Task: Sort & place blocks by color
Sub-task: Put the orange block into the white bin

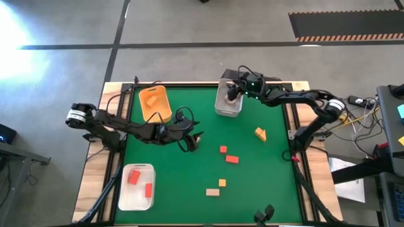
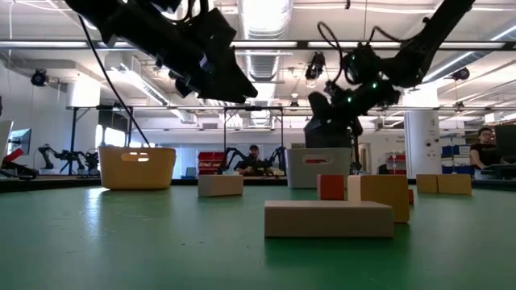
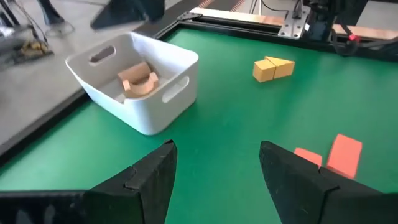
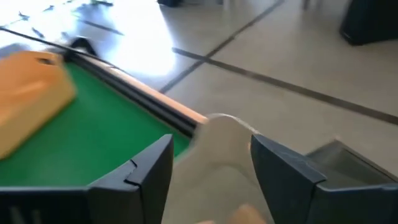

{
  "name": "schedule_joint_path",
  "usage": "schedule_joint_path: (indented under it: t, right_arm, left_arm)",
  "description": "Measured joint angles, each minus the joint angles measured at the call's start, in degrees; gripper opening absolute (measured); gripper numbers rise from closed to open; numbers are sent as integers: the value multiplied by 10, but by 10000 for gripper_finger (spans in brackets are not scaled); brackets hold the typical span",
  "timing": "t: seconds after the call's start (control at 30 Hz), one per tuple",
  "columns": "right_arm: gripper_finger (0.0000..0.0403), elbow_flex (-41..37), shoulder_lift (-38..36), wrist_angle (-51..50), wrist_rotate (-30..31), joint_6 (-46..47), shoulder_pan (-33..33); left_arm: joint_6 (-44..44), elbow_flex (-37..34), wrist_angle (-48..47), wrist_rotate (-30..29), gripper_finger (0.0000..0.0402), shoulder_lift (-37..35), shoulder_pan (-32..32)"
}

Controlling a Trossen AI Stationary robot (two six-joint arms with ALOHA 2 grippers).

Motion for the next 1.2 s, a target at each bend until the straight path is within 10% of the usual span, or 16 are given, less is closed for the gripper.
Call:
schedule_joint_path:
  t: [0.67,1.2]
  right_arm:
    - [161,-1,-226,-170,-11,-41,274]
    - [134,-10,-232,-210,52,-26,420]
  left_arm:
    - [-95,-3,-91,8,212,0,-72]
    - [-71,-3,-82,-15,212,93,-70]
